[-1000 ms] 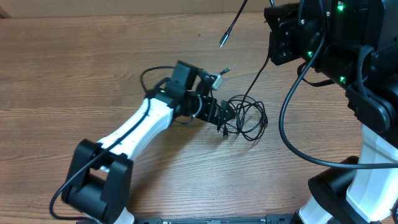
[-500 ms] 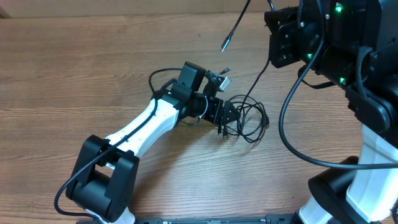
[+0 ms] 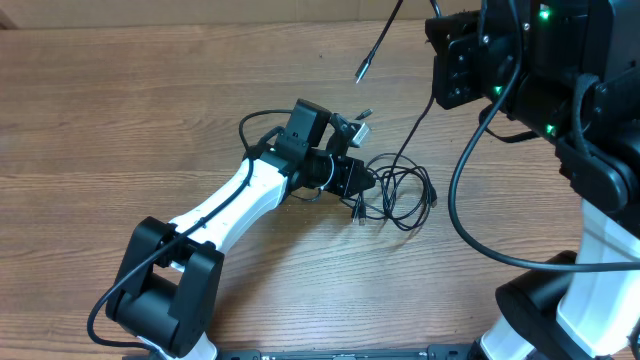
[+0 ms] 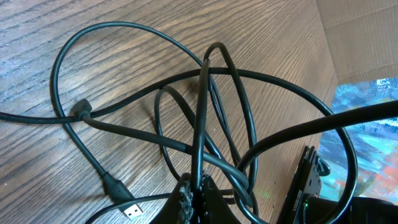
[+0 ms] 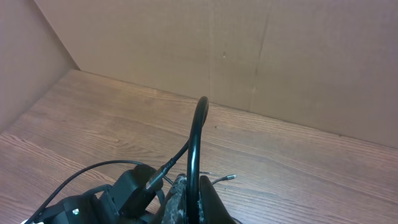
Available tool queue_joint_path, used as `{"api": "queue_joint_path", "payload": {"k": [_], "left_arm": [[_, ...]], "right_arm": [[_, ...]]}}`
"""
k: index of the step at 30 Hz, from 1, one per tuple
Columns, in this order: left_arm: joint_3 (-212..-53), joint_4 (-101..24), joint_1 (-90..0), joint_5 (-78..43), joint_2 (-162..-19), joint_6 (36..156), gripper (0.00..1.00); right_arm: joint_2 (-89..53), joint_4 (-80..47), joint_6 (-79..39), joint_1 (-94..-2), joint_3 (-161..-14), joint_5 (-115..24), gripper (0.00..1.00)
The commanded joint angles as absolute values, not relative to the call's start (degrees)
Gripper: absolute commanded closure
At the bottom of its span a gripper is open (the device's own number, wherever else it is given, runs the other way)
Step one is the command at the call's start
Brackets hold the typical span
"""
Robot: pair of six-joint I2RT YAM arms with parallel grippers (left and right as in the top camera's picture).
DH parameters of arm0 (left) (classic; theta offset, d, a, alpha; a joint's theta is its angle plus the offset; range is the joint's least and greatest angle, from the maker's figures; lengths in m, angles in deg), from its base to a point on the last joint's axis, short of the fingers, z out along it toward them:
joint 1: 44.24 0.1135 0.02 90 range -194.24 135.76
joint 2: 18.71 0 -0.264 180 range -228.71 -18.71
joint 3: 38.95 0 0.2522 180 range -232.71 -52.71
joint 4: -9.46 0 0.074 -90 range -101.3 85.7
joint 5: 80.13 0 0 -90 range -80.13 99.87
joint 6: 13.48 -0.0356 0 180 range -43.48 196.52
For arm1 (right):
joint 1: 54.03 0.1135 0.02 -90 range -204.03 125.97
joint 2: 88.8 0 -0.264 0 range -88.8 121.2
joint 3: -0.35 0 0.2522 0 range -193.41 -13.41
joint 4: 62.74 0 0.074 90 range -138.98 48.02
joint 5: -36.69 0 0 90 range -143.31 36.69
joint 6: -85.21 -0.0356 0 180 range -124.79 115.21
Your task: Untangle cables
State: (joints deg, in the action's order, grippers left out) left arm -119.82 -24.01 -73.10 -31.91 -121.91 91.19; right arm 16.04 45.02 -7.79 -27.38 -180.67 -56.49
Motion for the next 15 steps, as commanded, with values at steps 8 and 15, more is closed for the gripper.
{"api": "queue_joint_path", "payload": {"k": [8,15], "left_arm": [[-120.06,-28.55,-69.6,-26.62,-122.02,90.89,0.96],[-120.06,-35.61,-56.32,-25.51,-117.19,89.75,0.96]], "right_arm": [[14.9,46.35,-8.23,-27.42,-181.88,-58.96,0.96],[14.9,47.49,-8.27,-27.42,-181.88,-62.87,0.96]]}}
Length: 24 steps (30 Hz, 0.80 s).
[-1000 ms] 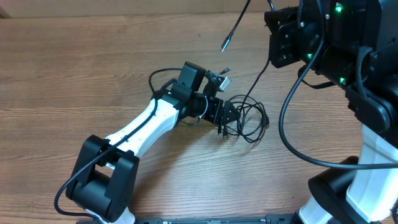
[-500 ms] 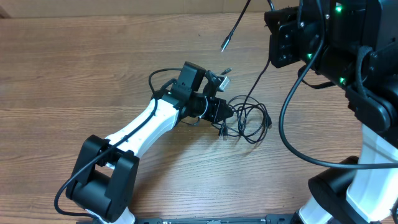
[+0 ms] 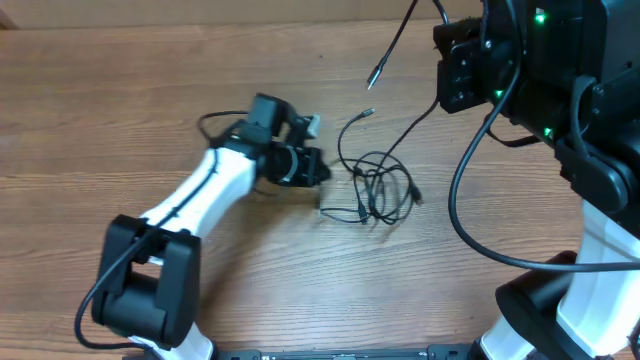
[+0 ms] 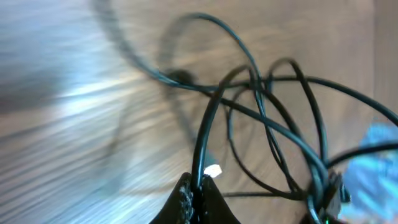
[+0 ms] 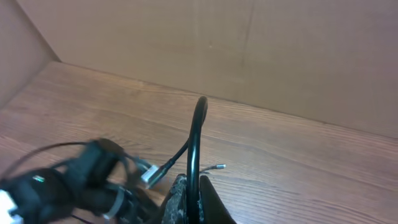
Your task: Untangle cables
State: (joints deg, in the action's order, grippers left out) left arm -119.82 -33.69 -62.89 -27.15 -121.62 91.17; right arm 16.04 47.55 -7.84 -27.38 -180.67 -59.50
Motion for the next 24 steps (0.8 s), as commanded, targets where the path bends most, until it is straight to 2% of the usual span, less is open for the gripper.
{"api": "queue_joint_path", "payload": {"k": [1,14,24], "left_arm": [[-120.06,-36.38,-54.17,-25.51,-116.09,89.36,0.96],[-120.41,-39.94,-19.68,-25.05,-98.17,87.19,0.96],[-121.15,-39.9,1.34,-22.49,-94.87,89.73,0.96]], "right_arm": [[14.9,47.53,-8.27,-27.42,-181.88,-63.64,0.96],[14.93,47.62,-9.52,-27.44,-181.85,-66.98,0.96],[14.93,47.62,-9.52,-27.86,-181.85,-69.41,0.96]]}}
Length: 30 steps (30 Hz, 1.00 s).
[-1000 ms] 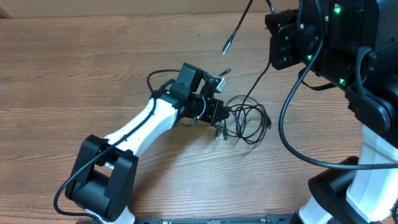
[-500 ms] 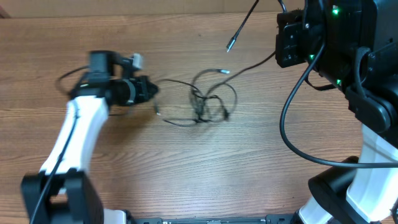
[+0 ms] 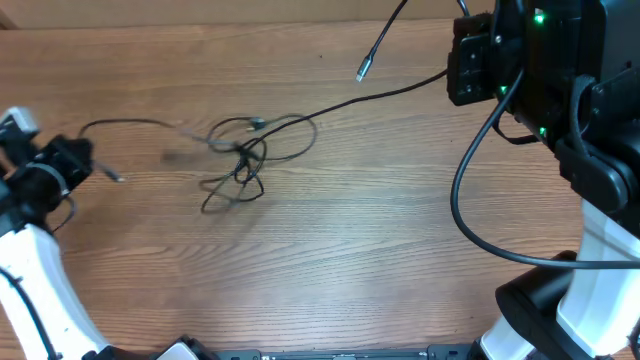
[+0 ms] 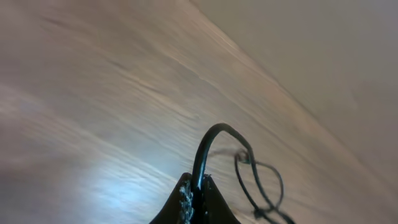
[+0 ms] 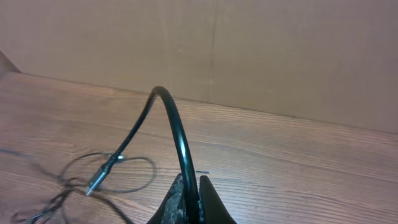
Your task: Untangle cables
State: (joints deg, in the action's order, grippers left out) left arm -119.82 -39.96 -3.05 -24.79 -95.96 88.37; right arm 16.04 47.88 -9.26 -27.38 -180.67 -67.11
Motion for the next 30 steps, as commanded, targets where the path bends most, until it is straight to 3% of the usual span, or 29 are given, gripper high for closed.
{"api": "queue_joint_path", "payload": {"k": [1,12,26,27,29,30], "left_arm": [[-121.15,-39.63,2.65,-22.29,-94.87,90.71,0.96],[-123.23,-36.18,10.68,-22.05,-94.83,93.88,0.96],[-126.38,-36.18,11.29,-21.68,-94.83,93.92,0.94],[-126.38,-36.22,11.24,-21.68,-94.83,93.92,0.89],[-126.38,-36.25,11.22,-21.68,-94.83,93.92,0.54],[-126.38,-36.27,11.22,-21.7,-94.83,93.92,0.44]], "right_arm": [[14.93,47.62,-9.52,-28.05,-181.85,-69.38,0.96],[14.93,47.64,-9.56,-33.32,-181.85,-69.34,0.96],[14.93,47.79,-10.81,-36.86,-181.79,-68.25,0.96],[14.93,47.79,-10.81,-36.86,-181.79,-68.25,0.96],[14.93,47.79,-10.81,-36.86,-181.77,-68.25,0.96],[14.93,47.79,-10.81,-36.86,-181.77,-68.23,0.96]]}}
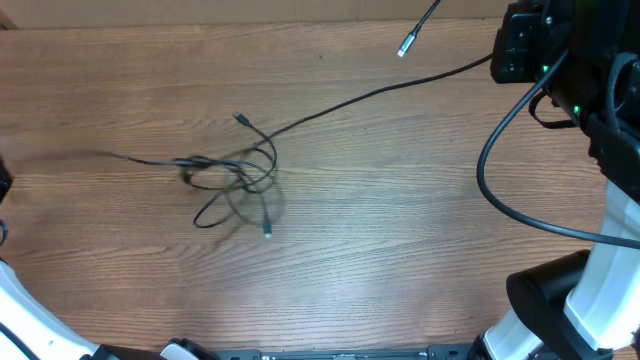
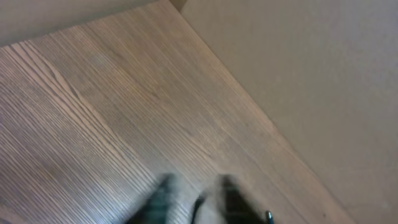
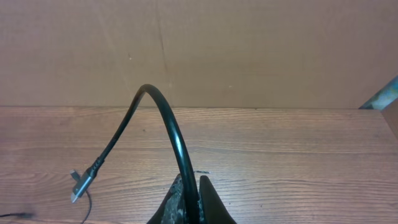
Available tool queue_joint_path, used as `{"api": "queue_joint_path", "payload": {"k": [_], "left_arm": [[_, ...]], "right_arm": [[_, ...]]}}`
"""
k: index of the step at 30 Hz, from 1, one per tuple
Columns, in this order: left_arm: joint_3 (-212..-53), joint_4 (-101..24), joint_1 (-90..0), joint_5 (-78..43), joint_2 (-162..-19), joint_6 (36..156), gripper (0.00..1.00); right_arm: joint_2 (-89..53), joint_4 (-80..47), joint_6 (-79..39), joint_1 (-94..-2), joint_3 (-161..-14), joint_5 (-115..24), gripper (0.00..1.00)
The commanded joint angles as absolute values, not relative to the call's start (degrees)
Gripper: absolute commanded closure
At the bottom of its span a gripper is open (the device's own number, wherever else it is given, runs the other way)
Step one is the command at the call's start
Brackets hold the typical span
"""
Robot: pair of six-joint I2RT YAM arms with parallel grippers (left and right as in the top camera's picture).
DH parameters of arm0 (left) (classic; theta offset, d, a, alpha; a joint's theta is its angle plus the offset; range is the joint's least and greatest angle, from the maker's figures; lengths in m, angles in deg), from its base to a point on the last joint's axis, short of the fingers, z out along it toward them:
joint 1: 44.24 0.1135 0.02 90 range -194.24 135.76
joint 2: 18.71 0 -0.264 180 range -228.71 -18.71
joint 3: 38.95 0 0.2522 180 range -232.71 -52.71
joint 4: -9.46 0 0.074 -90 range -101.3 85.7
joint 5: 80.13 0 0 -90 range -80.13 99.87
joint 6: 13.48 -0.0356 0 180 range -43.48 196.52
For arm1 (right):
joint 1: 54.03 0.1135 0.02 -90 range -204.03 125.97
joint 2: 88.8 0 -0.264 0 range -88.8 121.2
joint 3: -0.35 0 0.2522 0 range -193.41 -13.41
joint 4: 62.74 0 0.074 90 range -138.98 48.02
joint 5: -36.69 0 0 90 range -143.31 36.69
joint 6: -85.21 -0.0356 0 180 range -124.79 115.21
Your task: Untangle cables
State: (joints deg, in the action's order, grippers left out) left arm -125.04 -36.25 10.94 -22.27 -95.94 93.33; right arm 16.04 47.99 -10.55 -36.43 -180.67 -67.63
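A knot of thin black cables (image 1: 235,178) lies left of the table's middle. One long strand (image 1: 380,90) runs from it up to the right, into my right gripper (image 3: 189,186). That gripper is shut on the black cable, which arcs up over the fingers and hangs down to a plug (image 3: 79,180), also seen in the overhead view as a plug (image 1: 405,46). My left gripper (image 2: 196,198) is blurred, low over the wood, with its fingers (image 2: 163,196) apart. A thin dark line shows between them. In the overhead view a blurred strand (image 1: 100,157) trails left from the knot.
A cardboard wall (image 3: 249,50) stands behind the wooden table (image 1: 420,240). The right arm's black body and its looping lead (image 1: 500,190) fill the right side. Only a white link of the left arm (image 1: 15,300) shows at the left edge.
My left gripper was shut on a cable at the far left edge; now its fingers are apart. The right gripper has moved right with its cable. The knot lies slightly lower and looser.
Both grippers were shut on cables, the left one right at the tangle, right of the table's middle. Then the left gripper was farther left with the tangle following. Later it stood at the left edge with the tangle left of centre. Now it is open.
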Motion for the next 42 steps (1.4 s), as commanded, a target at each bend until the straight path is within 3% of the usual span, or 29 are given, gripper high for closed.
{"api": "queue_joint_path", "payload": {"k": [1,4,5,15,20,30,36,42], "left_arm": [[-126.38,-36.29,11.22,-21.7,-94.83,93.92,0.36],[-126.38,-36.7,11.22,-21.7,-94.83,93.9,0.04],[-126.38,-36.7,11.22,-21.7,-94.83,93.9,0.0],[-126.38,-37.12,10.68,-24.09,-94.83,93.88,0.0],[-126.36,-39.52,5.32,-27.67,-95.13,91.54,0.0],[-126.2,-48.16,-18.42,-22.84,-100.33,78.89,0.0],[-126.2,-53.4,-33.87,-8.04,-102.41,70.45,0.0],[-126.03,-56.77,-46.33,-0.57,-104.44,65.53,0.0]], "right_arm": [[14.93,47.79,-10.81,-36.86,-181.77,-68.23,0.96],[14.93,47.79,-10.81,-36.86,-181.77,-68.18,0.96],[14.93,47.79,-10.81,-36.86,-181.77,-67.98,0.96],[14.93,47.77,-10.79,-36.86,-181.77,-67.37,0.96],[14.93,47.79,-10.81,-36.86,-181.74,-67.33,0.96],[14.93,47.84,-10.81,-36.86,-181.74,-66.48,0.96],[14.93,47.95,-10.81,-36.86,-181.74,-66.02,0.96],[14.93,48.05,-10.81,-36.86,-180.87,-66.02,0.96]]}}
